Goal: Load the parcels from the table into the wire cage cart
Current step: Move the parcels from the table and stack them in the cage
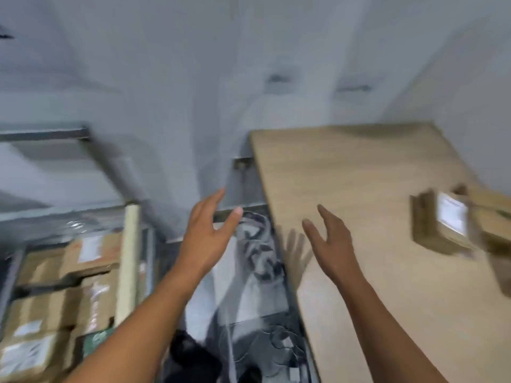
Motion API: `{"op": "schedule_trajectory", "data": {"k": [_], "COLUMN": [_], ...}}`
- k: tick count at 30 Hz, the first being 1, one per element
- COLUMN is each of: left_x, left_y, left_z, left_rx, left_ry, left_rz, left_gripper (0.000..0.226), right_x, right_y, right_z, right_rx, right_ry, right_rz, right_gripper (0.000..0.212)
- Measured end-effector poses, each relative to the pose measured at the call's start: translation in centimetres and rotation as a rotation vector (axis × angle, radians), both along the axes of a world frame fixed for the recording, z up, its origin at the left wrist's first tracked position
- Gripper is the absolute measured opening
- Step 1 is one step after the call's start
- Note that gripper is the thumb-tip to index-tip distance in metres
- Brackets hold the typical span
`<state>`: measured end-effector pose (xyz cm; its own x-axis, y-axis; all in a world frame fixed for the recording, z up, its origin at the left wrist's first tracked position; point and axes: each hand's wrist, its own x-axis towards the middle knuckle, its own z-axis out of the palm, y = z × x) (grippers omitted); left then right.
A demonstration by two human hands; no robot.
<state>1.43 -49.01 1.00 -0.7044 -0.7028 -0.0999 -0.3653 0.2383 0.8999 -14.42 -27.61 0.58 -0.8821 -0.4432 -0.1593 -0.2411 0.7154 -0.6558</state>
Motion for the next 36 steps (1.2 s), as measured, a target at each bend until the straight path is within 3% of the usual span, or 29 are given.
{"op": "schedule_trajectory", "data": {"k": [5,9,13,19,25,30,36], "left_x": [-7.8,-12.0,-16.3,-25.1,-36.7,-43.6,-45.1], "left_y": [12.8,21.9,27.2,31.7,34.7,38.1,36.9], "left_z": [3.7,5.3,5.5,2.3,-3.7,-7.6,-11.1], "left_rx": [0.019,0.005,0.002,0.090,0.214,0.254,0.378], "left_ry": [0.042,0.055,0.028,-0.057,-0.171,-0.211,-0.201], "left_rz": [-0.260,-0.486,-0.594,-0.554,-0.498,-0.586,-0.674], "left_gripper": [0.071,0.066,0.062,0.077,0.098,0.093,0.081], "right_x": [-0.8,-0.4,-2.0,-6.8,-13.9,-20.7,-25.8], "right_y": [14.8,24.5,29.7,31.8,31.5,30.8,31.0], "right_z": [4.1,5.6,6.1,5.3,2.8,-0.3,-3.2], "right_rx": [-0.070,-0.116,-0.136,-0.240,-0.187,-0.139,-0.151], "right_ry": [0.073,0.028,-0.001,-0.099,-0.140,-0.153,-0.159], "right_rz": [-0.291,-0.510,-0.643,-0.741,-0.798,-0.854,-0.880], "right_gripper": [0.093,0.074,0.071,0.070,0.071,0.072,0.070]}}
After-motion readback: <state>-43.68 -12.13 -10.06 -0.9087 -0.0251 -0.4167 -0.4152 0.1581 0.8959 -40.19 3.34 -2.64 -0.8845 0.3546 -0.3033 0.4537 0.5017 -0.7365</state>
